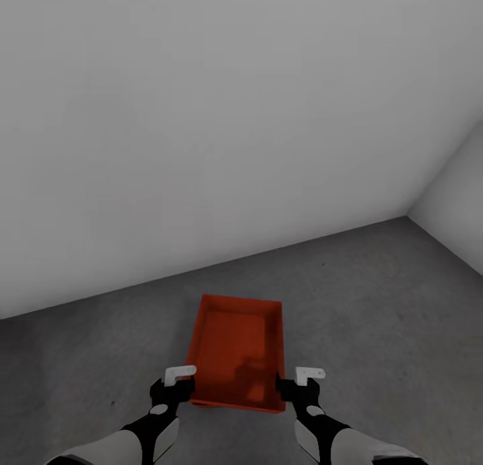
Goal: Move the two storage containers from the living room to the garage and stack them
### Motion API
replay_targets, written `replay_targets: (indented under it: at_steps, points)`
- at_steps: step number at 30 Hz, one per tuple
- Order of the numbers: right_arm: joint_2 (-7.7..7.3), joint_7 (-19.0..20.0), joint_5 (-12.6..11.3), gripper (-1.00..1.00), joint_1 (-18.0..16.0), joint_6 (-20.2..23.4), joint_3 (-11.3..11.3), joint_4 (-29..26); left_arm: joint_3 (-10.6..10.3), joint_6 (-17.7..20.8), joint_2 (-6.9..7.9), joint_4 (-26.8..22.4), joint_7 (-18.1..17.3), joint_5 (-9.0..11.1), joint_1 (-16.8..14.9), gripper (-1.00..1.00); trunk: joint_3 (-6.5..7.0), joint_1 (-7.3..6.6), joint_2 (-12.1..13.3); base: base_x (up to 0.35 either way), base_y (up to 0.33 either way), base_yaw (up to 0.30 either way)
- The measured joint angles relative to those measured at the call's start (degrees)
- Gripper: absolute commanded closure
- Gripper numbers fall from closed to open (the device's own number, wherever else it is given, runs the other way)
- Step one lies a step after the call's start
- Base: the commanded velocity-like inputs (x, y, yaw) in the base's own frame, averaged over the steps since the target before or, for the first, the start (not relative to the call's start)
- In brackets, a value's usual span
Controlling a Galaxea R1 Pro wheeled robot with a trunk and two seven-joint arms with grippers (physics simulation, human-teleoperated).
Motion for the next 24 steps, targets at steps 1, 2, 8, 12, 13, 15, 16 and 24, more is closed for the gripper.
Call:
replay_targets:
  at_steps: [1, 2, 8, 12, 13, 15, 16, 24]
  points:
    - [0.0, 0.0, 0.0, -1.0, 0.0, 0.0, 0.0, 0.0, 0.0, 0.0, 0.0, 0.0, -0.01, 0.01, 0.0, -1.0, 0.18, -0.22, 0.4, 0.0, 0.0, 0.0]
    - [0.0, 0.0, 0.0, -1.0, 0.0, 0.0, 0.0, 0.0, 0.0, 0.0, 0.0, 0.0, -0.03, 0.02, -0.01, -1.0, 0.36, -0.44, 0.8, 0.0, 0.0, 0.0]
    - [0.0, 0.0, 0.0, -1.0, 0.0, 0.0, 0.0, -0.03, 0.0, 0.0, 0.03, 0.0, -0.05, 0.03, 0.0, -1.0, 1.44, -1.76, 3.21, 0.0, 0.0, 0.0]
    - [0.0, 0.0, 0.0, -1.0, 0.0, 0.0, 0.0, -0.03, 0.0, 0.0, 0.02, 0.0, -0.02, -0.01, 0.01, -1.0, 2.16, -2.64, 4.82, 0.0, 0.0, 0.0]
    - [0.0, 0.0, 0.0, -1.0, 0.0, 0.0, 0.0, -0.01, 0.0, 0.0, 0.01, 0.0, 0.0, -0.04, 0.01, -1.0, 2.34, -2.86, 5.22, 0.0, 0.0, 0.0]
    - [0.0, 0.0, 0.0, -1.0, 0.0, 0.0, 0.0, -0.01, 0.0, 0.0, 0.0, 0.0, 0.02, -0.05, -0.01, -1.0, 2.34, -2.86, 5.24, 0.0, 0.0, 0.0]
    - [0.0, 0.0, 0.0, -1.0, 0.0, 0.0, 0.0, 0.0, 0.0, 0.0, 0.0, 0.0, 0.02, -0.05, -0.01, -1.0, 2.34, -2.86, 5.24, 0.0, 0.0, 0.0]
    - [0.0, 0.0, 0.0, -1.0, 0.0, 0.0, 0.0, 0.0, -0.03, 0.0, 0.0, 0.0, 0.03, 0.12, 0.0, -1.0, 2.34, -2.86, 5.24, 0.0, 0.0, 0.0]
